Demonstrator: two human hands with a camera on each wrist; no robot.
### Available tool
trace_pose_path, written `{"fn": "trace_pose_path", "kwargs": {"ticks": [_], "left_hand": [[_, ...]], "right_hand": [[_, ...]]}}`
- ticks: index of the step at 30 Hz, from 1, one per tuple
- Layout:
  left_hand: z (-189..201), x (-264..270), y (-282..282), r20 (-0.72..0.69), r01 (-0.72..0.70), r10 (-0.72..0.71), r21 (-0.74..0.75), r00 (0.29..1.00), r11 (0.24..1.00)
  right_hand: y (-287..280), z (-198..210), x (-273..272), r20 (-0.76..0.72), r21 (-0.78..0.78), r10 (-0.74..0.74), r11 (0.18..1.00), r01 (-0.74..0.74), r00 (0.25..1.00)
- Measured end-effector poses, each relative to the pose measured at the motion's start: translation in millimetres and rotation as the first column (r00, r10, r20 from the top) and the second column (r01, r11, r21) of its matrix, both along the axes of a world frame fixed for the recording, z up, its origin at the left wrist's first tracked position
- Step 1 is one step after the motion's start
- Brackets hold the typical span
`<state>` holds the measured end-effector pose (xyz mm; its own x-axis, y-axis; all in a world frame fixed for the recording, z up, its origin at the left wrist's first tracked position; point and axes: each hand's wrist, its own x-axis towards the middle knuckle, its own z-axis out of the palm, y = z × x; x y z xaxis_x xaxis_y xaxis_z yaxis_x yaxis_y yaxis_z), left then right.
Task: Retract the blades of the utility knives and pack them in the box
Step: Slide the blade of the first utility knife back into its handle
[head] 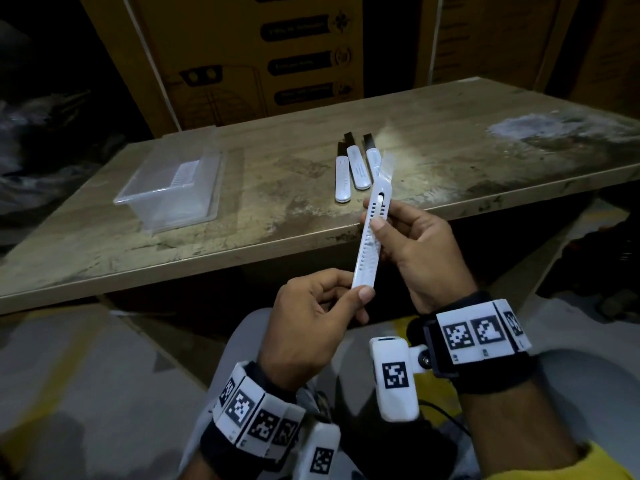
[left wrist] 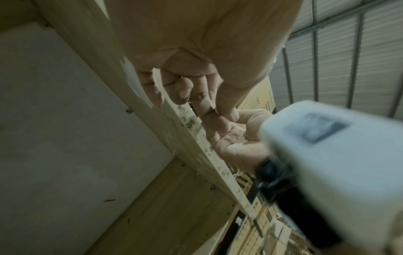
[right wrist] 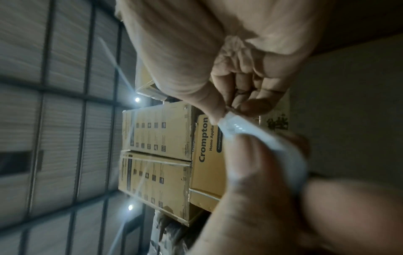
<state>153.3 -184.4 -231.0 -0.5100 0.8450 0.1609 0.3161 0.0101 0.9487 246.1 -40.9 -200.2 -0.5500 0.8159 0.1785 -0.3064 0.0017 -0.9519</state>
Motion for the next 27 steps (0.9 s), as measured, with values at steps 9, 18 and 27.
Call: {"fn": "trace_pose_path", "kwargs": {"ticks": [9,18,27], "left_hand": [[3,0,-1,-0.083,-0.043,0.045,0.023,0.996,0.999],[-7,6,2,-0.157,-0.082,0.091,0.065,0.983,0.995],[-6,4,3,-0.115,-0.094,0.103,0.081,0.988,0.992]], "right_hand": [[-8,-1,2,0.006,0.127,-0.097,0.987,0.096,0.995],[-5,-1,7,0.038,0.120,-0.064,0.991,0.059,0.997],[-9,-1,1,0.013,0.055,-0.038,0.998,0.037,0.999]]}}
